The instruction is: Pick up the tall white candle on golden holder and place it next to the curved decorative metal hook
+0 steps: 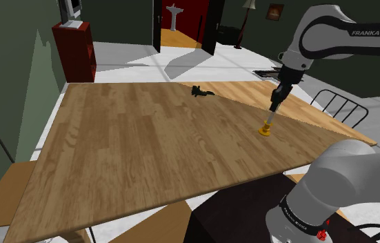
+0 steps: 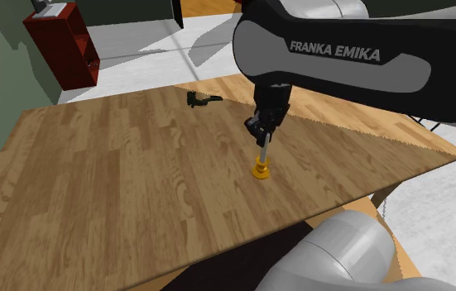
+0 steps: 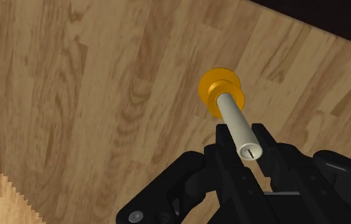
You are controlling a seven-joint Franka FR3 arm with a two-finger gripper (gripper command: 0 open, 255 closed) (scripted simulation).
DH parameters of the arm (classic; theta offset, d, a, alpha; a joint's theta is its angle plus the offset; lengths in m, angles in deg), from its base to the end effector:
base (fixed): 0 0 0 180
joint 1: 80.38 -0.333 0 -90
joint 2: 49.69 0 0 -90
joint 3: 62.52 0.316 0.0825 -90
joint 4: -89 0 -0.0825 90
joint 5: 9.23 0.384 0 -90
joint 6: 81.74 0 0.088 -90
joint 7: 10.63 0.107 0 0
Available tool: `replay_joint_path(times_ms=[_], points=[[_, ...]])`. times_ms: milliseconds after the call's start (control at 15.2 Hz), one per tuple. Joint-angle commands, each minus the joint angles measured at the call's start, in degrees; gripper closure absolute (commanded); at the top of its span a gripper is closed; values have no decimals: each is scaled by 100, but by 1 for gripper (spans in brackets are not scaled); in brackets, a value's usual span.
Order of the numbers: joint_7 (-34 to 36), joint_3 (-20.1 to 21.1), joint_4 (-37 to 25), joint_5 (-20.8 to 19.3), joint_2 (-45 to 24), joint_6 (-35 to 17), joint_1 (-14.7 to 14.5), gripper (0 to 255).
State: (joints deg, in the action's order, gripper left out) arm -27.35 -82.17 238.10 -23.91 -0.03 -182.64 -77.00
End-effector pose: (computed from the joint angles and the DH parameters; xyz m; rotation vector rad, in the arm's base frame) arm 0.2703 -0.1489 0.4965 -3.1337 -0.0857 -0.0066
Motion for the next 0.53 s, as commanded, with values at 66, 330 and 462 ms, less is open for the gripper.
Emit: replay_joint_path(times_ms=[66, 330, 462], points=[[-12, 49, -217, 46, 6, 225, -17, 255], [-24, 114, -535, 110, -22, 514, -48, 255], [-29, 145, -698, 140, -44, 656, -63, 255]])
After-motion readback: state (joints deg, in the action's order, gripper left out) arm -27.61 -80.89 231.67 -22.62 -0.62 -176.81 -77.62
